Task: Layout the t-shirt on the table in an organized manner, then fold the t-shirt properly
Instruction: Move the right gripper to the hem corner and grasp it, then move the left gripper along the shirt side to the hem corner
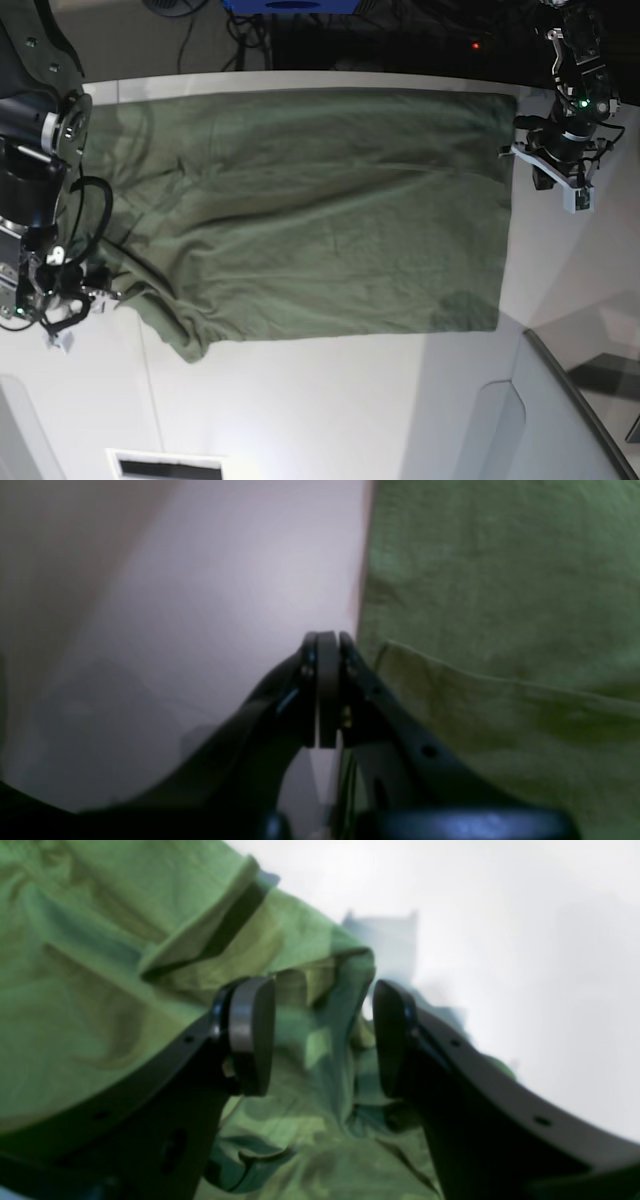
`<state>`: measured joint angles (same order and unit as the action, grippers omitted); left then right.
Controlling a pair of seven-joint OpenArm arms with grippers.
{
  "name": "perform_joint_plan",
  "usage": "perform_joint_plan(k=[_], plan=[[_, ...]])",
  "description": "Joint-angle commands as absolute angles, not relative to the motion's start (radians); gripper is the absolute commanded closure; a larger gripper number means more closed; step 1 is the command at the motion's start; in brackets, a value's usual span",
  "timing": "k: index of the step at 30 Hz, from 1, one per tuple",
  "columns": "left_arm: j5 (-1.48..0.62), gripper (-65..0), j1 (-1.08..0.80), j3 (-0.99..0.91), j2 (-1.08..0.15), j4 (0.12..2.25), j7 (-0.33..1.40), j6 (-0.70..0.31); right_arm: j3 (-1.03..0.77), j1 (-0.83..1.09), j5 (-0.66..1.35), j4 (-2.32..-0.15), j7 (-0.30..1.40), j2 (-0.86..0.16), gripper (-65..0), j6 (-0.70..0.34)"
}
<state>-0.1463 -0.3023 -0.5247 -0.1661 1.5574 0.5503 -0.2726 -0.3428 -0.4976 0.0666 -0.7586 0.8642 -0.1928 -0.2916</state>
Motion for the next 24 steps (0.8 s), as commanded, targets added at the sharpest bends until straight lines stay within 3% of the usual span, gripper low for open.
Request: perform_joint_plan(k=[1, 4, 8, 16, 24], plan=[[-0.151, 0.0, -0.300, -0.530, -0.177, 1.573, 0.530, -0.271, -0.343, -0.527, 0.067, -0.769, 0.848, -0.203, -29.0, -0.292], [-0.153, 0.0, -0.300, -0.529, -0.177, 1.573, 0.530, -0.271, -0.341, -0.526, 0.067, -0.769, 0.840, -0.203, -20.1, -0.292], [-0.153, 0.0, -0.300, -0.529, -0.177, 1.573, 0.530, -0.271, -0.341, -0.526, 0.067, -0.769, 0.840, -0.203, -0.6, -0.292], [-0.156, 0.0, -0.297, -0.529, -0.177, 1.560, 0.530, -0.271, -0.341, -0.526, 0.067, -0.779, 0.846, -0.203, 0.0, -0.294], [-0.150, 0.0, -0.042, -0.460, -0.268, 1.339, 0.538, -0.272, -0.341, -0.524, 0.067, -0.780, 0.842, -0.203, 0.0, -0.297]])
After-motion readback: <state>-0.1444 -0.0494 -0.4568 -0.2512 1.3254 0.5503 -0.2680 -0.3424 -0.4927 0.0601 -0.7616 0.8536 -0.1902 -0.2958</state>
